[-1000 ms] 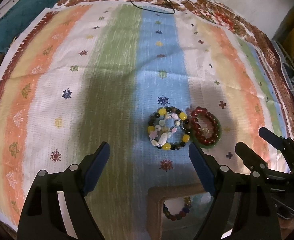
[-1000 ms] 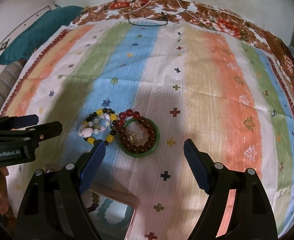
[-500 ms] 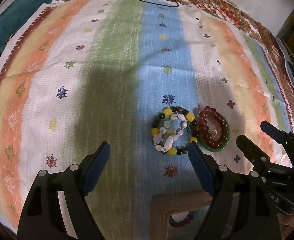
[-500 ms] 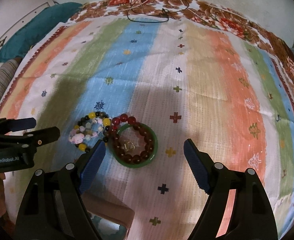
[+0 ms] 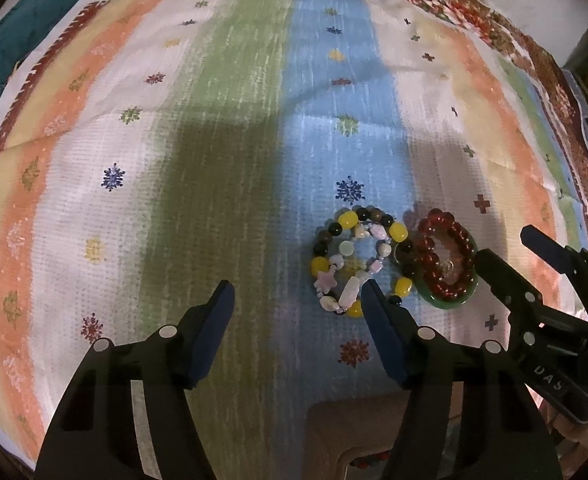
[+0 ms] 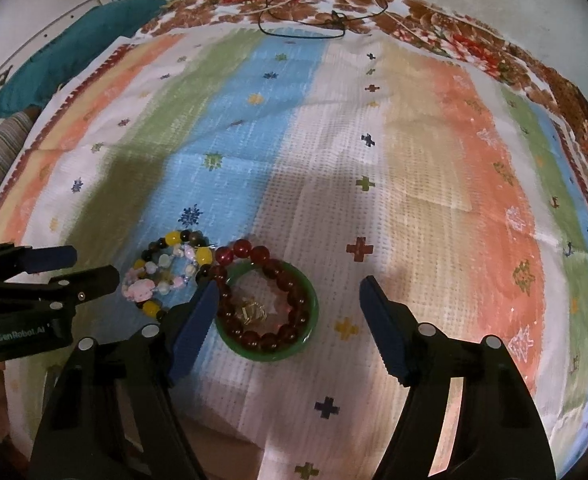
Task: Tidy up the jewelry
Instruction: 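Grasp the red beaded bracelet with the right tool while the left tool grasps the yellow-black bracelet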
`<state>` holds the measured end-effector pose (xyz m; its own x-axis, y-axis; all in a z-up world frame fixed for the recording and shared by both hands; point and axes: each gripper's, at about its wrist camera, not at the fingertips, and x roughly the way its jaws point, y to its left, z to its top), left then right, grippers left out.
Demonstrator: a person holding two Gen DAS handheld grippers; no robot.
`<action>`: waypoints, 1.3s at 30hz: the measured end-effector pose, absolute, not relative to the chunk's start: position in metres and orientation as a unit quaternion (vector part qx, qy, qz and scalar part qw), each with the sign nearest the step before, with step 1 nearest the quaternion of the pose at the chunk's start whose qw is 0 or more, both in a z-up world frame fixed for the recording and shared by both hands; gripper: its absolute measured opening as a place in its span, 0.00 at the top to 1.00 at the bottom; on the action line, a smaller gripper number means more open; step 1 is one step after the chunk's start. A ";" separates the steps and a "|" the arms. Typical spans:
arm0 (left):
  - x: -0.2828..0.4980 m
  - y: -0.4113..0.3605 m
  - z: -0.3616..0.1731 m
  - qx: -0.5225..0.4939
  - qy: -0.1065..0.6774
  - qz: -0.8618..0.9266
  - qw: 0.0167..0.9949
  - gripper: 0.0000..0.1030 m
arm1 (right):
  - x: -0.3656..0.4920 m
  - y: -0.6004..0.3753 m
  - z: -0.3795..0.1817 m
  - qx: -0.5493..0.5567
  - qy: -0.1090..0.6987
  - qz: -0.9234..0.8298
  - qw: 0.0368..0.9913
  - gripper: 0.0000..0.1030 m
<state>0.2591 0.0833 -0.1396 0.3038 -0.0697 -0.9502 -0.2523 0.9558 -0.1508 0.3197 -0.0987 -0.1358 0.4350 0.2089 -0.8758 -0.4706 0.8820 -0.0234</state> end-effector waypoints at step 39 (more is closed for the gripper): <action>0.272 0.058 -0.143 -0.131 0.603 0.006 0.787 0.87 | 0.336 -0.087 -0.152 -0.137 0.508 0.216 0.823 0.99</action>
